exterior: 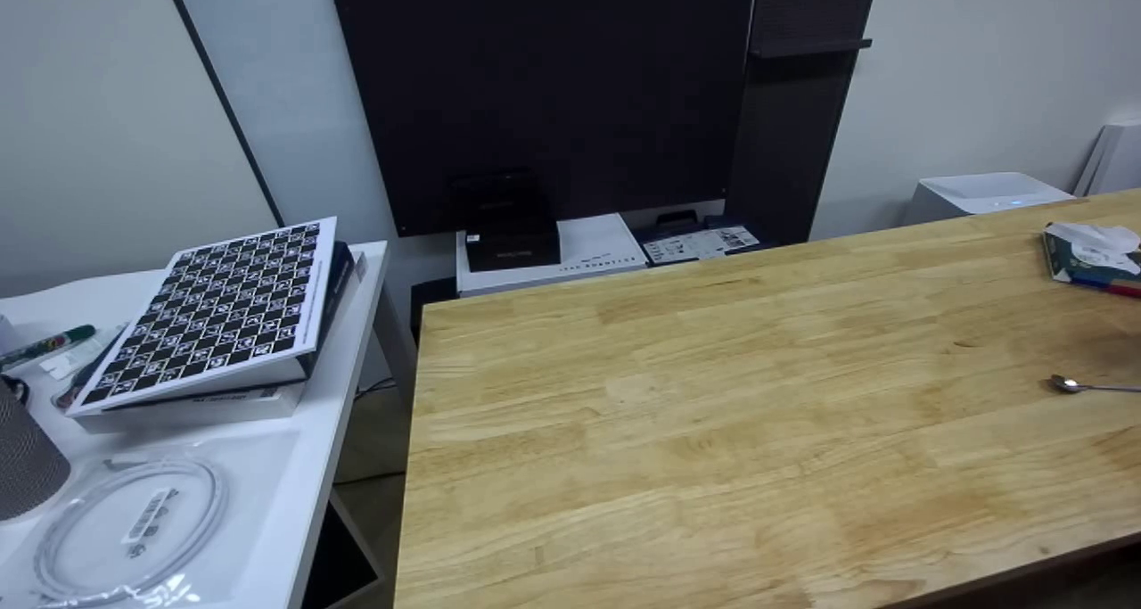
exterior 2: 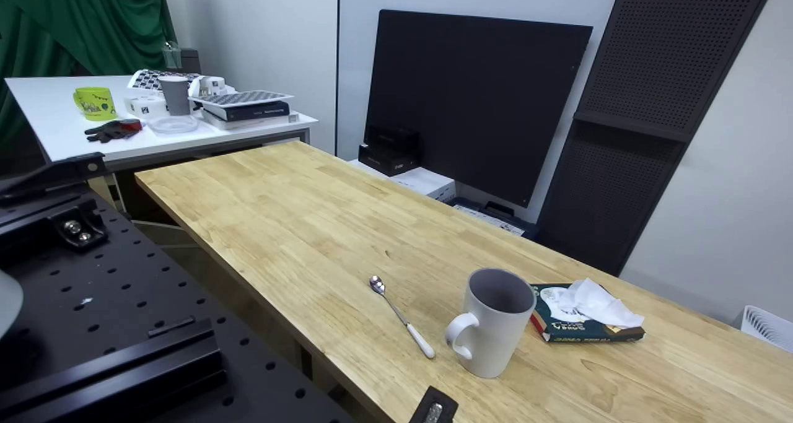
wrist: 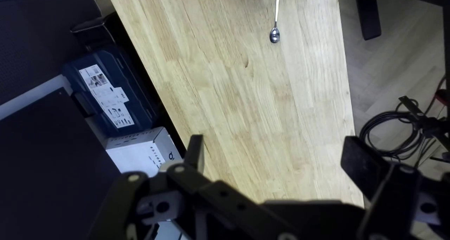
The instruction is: Put the spoon in the white mug
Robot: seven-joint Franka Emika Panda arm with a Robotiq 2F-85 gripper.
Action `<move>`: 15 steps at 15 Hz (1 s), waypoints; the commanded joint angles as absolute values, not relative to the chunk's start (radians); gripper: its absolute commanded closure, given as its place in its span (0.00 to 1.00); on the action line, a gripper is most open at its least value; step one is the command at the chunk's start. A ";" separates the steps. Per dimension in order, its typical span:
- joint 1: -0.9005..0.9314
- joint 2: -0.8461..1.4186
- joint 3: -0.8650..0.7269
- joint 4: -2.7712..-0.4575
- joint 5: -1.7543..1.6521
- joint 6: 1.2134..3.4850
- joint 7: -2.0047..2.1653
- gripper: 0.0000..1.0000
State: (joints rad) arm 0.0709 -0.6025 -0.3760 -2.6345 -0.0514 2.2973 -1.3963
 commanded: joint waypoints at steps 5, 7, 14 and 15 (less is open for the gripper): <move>0.042 -0.595 -0.348 -2.633 -0.026 2.295 -1.415 0.00; 0.036 -0.608 -0.335 -2.643 -0.036 2.306 -1.412 0.00; 0.031 -0.515 -0.347 -2.688 -0.023 2.452 -1.451 0.00; 0.033 -0.492 -0.353 -2.690 -0.015 2.473 -1.463 0.00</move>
